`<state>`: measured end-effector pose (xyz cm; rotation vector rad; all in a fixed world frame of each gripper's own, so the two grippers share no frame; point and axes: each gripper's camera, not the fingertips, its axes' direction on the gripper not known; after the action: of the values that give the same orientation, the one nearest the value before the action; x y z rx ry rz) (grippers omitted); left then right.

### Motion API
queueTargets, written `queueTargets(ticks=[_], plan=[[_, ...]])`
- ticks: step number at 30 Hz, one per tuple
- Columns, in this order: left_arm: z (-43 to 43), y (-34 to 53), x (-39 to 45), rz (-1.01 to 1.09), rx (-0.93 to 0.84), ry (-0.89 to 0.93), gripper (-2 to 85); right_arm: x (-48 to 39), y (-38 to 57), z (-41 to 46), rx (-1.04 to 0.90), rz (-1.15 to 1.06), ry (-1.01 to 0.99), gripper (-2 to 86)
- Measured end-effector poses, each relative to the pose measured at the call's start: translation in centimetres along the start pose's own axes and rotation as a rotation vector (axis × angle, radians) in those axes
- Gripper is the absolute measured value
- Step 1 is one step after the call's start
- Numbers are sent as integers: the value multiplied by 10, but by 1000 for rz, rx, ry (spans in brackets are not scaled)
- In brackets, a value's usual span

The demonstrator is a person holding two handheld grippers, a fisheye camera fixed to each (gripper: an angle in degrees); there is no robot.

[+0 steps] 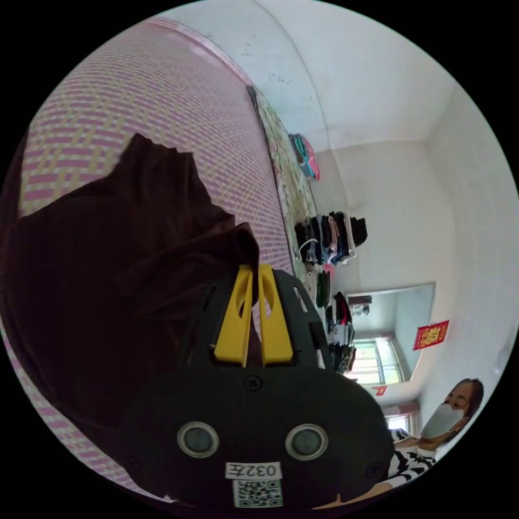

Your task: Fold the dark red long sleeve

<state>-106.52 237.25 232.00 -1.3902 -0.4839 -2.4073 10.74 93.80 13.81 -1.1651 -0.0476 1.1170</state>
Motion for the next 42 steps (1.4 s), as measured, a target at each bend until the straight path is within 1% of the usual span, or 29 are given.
queueTargets(ticks=[2, 5, 8, 10, 12, 13, 14, 15, 18, 20, 22, 25, 27, 28, 29, 30, 32, 33, 35, 36, 38, 39, 41, 42], plan=[[44, -21, 5, 24, -79, -26, -10, 20, 0, -6, 2, 69, 31, 65], [93, -47, 2, 29, -146, -80, -10, 30, -4, -7, 16, 122, -5, 74], [122, -73, -2, 38, -124, -144, -9, 26, -12, -4, 12, 133, -19, 76], [134, -89, -4, 47, -101, -135, -10, 24, -18, 0, -6, 144, -29, 74], [147, -107, -13, 15, -121, -116, -10, 20, -23, 8, -54, 139, -42, 62], [154, -119, -19, -11, -135, -124, -10, 15, -26, 12, -86, 127, -41, 40], [159, -130, -23, -30, -144, -153, -9, 10, -26, 11, -95, 126, -15, 9], [161, -136, -25, -37, -148, -166, -9, 8, -26, 10, -95, 127, -7, 5], [169, -161, -42, -113, -195, -203, -9, 0, -21, -9, -73, 139, -84, -7], [166, -178, -49, -137, -203, -197, -9, -12, -7, -38, -34, 154, -142, -8], [163, -191, -47, -107, -226, -235, -10, -8, 8, -52, -15, 207, -179, -7], [158, -207, -42, -76, -242, -281, -10, 17, 29, -40, -25, 333, -215, 1], [152, -212, -45, -94, -243, -274, -9, 25, 33, -25, -53, 368, -251, 24], [145, -215, -48, -113, -248, -250, -9, 27, 34, -16, -110, 393, -241, 40], [136, -216, -49, -114, -241, -207, -9, 26, 35, -16, -127, 395, -250, 49], [130, -216, -49, -107, -229, -172, -9, 24, 36, -21, -114, 396, -250, 50], [96, -211, -43, -48, -169, 38, -9, 12, 41, -48, -54, 392, -160, 48], [85, -208, -41, -38, -155, 84, -9, 7, 40, -55, -42, 377, -126, 46], [36, -192, -35, 8, -111, 199, -9, -22, 30, -73, -11, 260, -24, 39], [23, -187, -33, 16, -101, 208, -9, -30, 26, -74, -7, 221, -22, 38], [-39, -164, -32, 35, -38, 232, -9, -65, 7, -65, -19, 58, -94, 30], [-56, -159, -33, 35, -18, 243, -9, -74, 3, -60, -31, 23, -108, 27], [-133, -135, -41, 31, 97, 290, -9, -109, -7, -43, -102, -76, -82, 12], [-153, -129, -45, 26, 127, 291, -9, -116, -6, -42, -108, -91, -67, 8]])
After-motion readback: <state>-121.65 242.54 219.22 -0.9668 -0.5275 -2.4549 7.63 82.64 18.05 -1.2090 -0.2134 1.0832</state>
